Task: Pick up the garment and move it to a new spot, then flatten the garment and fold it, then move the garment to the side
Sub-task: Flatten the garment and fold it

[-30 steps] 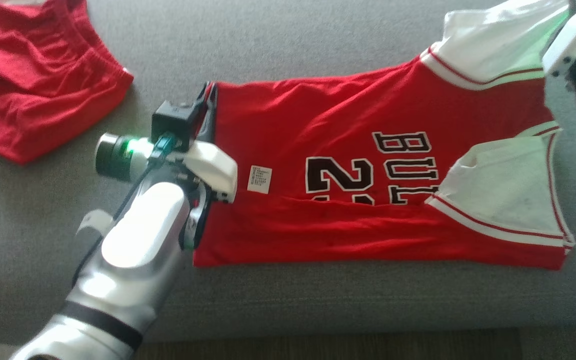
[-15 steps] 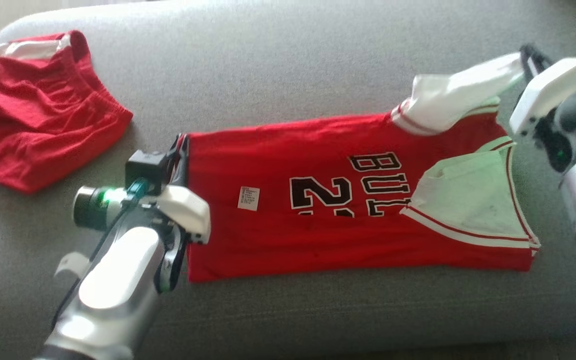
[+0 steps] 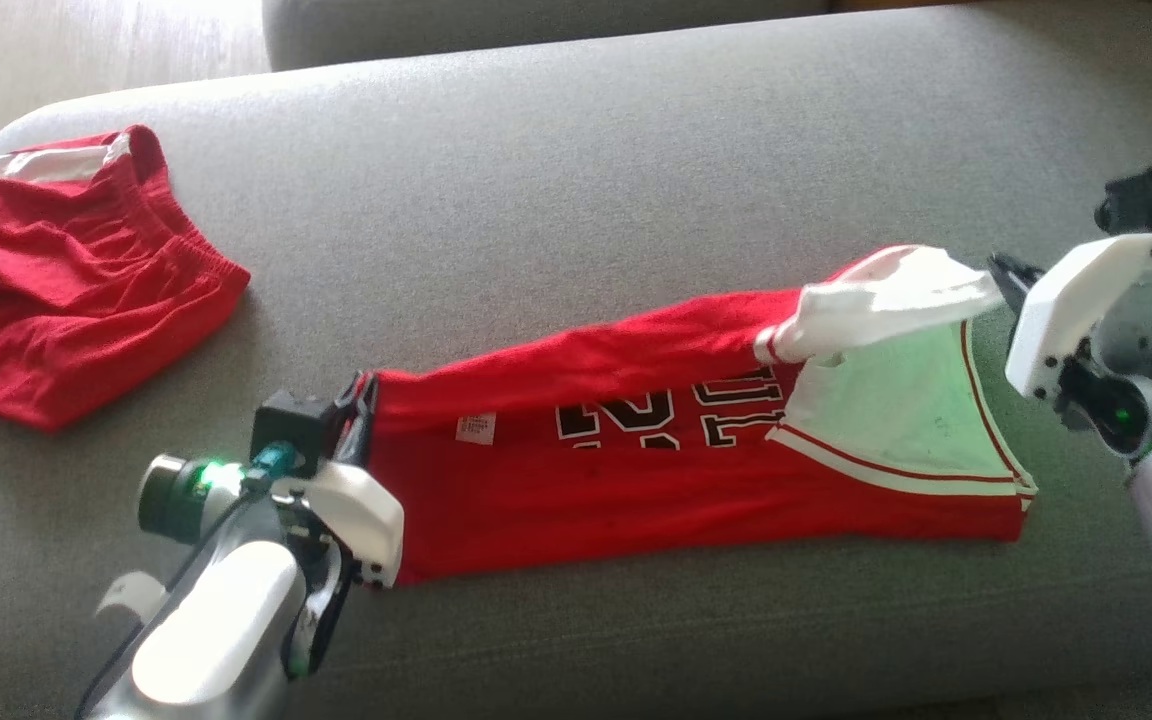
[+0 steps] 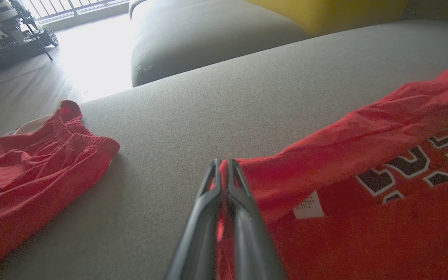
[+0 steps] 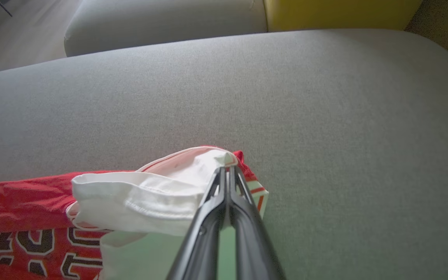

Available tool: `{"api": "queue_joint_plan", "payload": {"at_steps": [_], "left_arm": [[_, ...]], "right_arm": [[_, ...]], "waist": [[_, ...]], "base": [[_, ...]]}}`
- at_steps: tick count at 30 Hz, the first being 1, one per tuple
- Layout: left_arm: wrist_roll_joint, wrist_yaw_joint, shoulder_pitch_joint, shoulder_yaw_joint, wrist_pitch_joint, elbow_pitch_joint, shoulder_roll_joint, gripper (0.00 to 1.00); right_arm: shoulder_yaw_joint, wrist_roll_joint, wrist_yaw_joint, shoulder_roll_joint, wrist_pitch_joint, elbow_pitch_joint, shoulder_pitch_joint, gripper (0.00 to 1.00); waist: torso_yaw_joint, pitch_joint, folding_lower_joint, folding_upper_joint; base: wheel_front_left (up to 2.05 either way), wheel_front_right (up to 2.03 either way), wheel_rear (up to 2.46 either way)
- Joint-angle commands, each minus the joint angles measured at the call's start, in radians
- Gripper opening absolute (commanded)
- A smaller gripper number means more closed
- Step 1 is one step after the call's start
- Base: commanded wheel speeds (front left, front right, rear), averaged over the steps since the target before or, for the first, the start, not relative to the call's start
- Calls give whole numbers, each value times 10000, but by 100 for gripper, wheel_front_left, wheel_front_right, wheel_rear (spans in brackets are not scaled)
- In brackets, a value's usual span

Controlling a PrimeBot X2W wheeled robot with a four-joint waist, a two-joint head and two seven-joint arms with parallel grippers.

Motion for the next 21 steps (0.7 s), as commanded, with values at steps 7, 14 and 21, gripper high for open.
{"api": "queue_joint_plan", "payload": {"at_steps": [7,14,21], "left_arm": [[18,-55,143,60,444,-893,788,0],[-77,-7,469,23,630,-1307,1045,0],[-100,10,747,-134,967,-1725,1314,0]], "right_arm": [[-594,416,-4,-538,1908,-2289,1215,0],[-1088,525,-4,-648,3418,-3732,2176,0],[-1790,194,-4,-718,4870,-5042,2997,0]], "waist": [[-103,-81,0,-1],[-87,-188,0,-1],[-79,-291,0,-1]], "base": [[0,0,0],[0,0,0],[0,0,0]]}}
